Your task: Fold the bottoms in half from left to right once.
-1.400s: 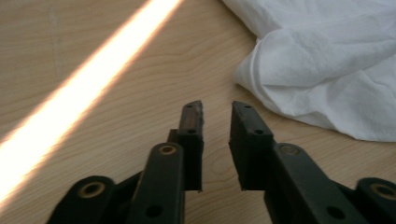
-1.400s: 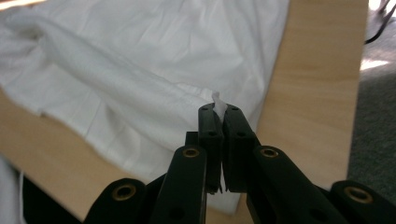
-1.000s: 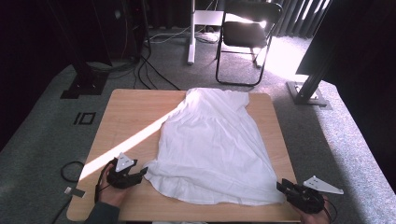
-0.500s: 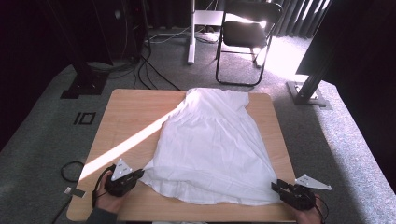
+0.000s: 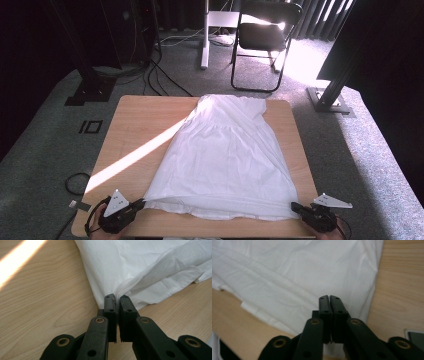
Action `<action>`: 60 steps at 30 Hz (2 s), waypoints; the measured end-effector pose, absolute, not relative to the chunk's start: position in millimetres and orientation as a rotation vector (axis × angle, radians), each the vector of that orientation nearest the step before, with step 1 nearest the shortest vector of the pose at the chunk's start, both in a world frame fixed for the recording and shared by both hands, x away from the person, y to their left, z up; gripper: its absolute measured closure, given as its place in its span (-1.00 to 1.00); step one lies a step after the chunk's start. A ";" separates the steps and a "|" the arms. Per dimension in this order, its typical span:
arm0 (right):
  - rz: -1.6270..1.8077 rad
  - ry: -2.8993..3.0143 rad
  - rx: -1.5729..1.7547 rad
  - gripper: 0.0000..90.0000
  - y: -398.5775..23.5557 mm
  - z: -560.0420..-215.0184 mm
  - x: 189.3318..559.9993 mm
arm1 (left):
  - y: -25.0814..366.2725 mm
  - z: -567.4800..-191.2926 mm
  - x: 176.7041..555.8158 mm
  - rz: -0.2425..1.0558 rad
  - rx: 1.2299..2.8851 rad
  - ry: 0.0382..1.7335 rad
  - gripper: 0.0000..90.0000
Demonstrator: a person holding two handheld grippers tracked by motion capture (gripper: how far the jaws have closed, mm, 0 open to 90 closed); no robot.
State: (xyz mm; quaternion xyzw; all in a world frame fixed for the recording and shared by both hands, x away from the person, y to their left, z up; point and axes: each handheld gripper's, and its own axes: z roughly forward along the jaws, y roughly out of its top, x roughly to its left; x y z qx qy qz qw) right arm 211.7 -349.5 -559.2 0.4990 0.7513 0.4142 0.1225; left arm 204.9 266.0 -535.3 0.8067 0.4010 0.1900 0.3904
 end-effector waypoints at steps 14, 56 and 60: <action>1.298 2.052 1.462 0.30 -380.1 -536.9 203.6 | 279.5 -523.9 216.1 0.584 1.966 1.128 0.25; 0.792 1.932 1.542 0.36 -303.8 -544.5 447.1 | 188.8 -535.5 411.8 0.549 2.056 1.201 -0.04; 0.950 1.977 1.474 -0.03 -301.0 -536.7 446.1 | 188.8 -528.3 420.9 0.563 2.047 1.209 -0.07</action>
